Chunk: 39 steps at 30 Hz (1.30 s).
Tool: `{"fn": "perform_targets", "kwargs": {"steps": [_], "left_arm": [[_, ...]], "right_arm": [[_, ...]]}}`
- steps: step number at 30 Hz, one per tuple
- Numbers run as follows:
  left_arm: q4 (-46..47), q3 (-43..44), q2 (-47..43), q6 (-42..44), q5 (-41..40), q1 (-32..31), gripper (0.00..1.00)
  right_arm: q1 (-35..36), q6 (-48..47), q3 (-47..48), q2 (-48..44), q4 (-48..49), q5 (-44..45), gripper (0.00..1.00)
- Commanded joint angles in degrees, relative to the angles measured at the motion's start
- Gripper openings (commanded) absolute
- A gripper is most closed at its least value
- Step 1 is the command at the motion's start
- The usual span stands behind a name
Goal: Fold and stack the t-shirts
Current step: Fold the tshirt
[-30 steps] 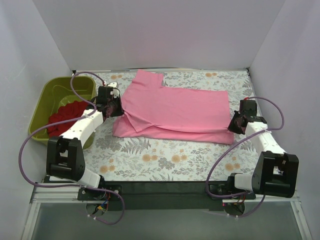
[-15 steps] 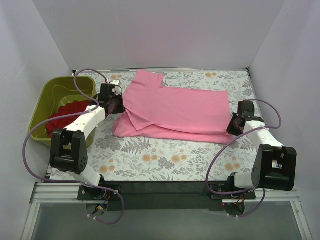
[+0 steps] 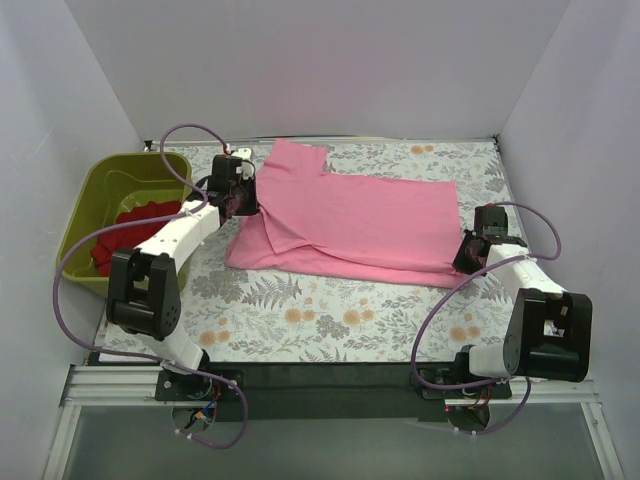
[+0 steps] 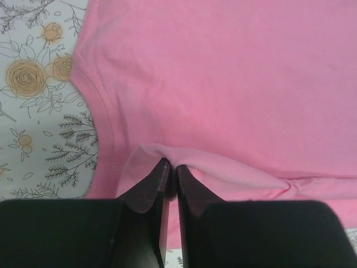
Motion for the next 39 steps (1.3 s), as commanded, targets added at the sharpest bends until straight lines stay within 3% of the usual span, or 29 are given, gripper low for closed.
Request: {"fn": "perform_targets", "kwargs": {"steps": [1, 8, 10, 12, 13, 15, 17, 22, 25, 29, 39], "left_arm": [[0.15, 2.70, 2.37, 1.14, -2.79, -0.04, 0.13], [1.38, 6.74, 6.15, -0.70, -5.60, -0.04, 0.33], [0.68, 7.36, 5.63, -2.72, -7.18, -0.04, 0.48], [-1.24, 6.66, 3.18, -6.65, -8.15, -0.04, 0.57], [-1.86, 5.87, 1.95, -8.16, -8.33, -0.04, 0.67], [-4.40, 1.77, -0.86, -13.06, -10.08, 0.13, 0.73], [-6.43, -1.85, -5.61, -16.25, -11.05, 0.40, 0.75], [-7.94, -16.07, -13.79, -22.05, -10.79, 3.47, 0.75], [-7.15, -20.05, -16.25, -23.03, -10.26, 4.79, 0.74], [-5.48, -20.59, -15.56, -23.38, -9.39, 5.93, 0.73], [-2.84, -19.80, -6.95, -23.38, -7.54, 6.46, 0.72]], "right_arm": [[-0.21, -0.08, 0.17, 0.93, 1.36, 1.06, 0.11], [-0.21, 0.09, 3.76, 0.14, 1.36, 1.06, 0.29], [-0.21, 0.53, 5.69, -0.48, 1.28, 0.89, 0.31], [-0.21, 0.79, 6.49, -1.79, 0.66, 0.10, 0.41], [-0.21, 0.97, 6.67, -2.41, 0.66, -0.25, 0.46], [-0.30, 1.23, 5.89, -4.60, 0.57, -1.22, 0.49], [-0.56, 1.32, 4.13, -6.44, 0.57, -1.66, 0.56], [-5.46, 2.72, -2.01, -10.76, 0.48, -5.61, 0.55], [-9.51, 6.15, -7.11, -13.92, 2.23, -10.97, 0.53], [-13.21, 8.53, -10.90, -17.70, 3.91, -13.79, 0.54], [-15.85, 10.99, -15.65, -15.95, 7.42, -18.18, 0.54]]}}
